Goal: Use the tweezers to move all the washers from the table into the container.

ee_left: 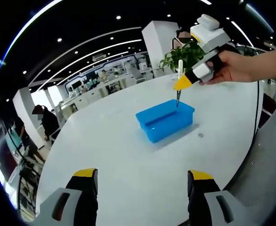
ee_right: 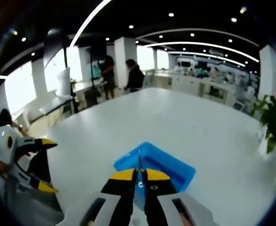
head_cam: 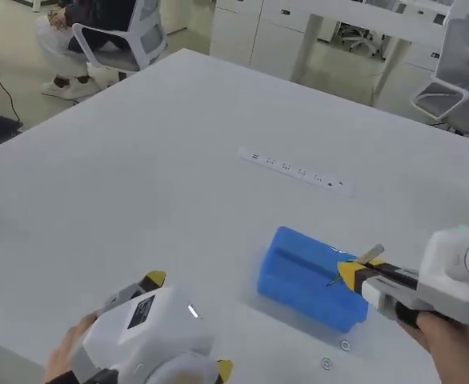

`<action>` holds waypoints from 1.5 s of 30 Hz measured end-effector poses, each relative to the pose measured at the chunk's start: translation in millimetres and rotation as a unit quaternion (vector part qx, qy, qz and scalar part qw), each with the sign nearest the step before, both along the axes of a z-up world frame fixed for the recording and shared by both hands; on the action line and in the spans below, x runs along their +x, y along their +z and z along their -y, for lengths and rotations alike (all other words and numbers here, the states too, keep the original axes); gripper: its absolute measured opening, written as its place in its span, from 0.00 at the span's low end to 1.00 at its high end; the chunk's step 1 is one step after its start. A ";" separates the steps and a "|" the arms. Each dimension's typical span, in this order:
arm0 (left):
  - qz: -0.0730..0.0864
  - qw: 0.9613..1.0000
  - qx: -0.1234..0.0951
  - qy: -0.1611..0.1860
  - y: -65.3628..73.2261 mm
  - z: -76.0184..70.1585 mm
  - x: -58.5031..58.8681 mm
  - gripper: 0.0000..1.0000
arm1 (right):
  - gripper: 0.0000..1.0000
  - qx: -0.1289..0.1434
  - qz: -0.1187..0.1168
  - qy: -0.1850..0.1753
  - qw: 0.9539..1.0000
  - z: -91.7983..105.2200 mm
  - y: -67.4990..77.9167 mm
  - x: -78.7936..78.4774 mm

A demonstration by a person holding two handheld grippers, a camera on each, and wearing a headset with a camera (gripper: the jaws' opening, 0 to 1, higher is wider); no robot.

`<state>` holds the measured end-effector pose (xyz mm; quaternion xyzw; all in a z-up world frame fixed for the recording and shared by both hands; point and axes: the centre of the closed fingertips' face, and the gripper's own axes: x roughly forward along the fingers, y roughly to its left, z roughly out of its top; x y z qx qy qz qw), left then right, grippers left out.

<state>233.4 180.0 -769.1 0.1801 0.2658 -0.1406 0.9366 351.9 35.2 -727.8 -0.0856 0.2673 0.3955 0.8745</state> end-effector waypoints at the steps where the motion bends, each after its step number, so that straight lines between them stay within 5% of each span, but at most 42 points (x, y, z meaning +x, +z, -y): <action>1: 0.000 1.000 0.000 -0.001 0.2 0.3 0.0 0.79 | 0.04 -0.001 -0.002 0.000 1.000 1.2 -1.4 -3.5; 8: -0.001 1.000 0.002 -0.002 -0.9 0.2 0.0 0.79 | 0.04 -0.014 -0.023 -0.008 1.000 14.4 -24.2 -24.2; 23: 0.004 1.000 -0.004 -0.001 1.2 -0.2 0.7 0.80 | 0.03 -0.044 -0.067 -0.014 0.997 27.4 -72.2 -36.3; 34: 0.003 1.000 -0.008 -0.001 1.0 0.1 0.8 0.80 | 0.04 -0.049 -0.084 -0.022 0.995 29.6 -85.5 -38.2; 45: 0.004 1.000 -0.012 0.001 1.5 0.1 1.3 0.80 | 0.04 -0.062 -0.074 -0.015 0.995 35.2 -86.7 -40.0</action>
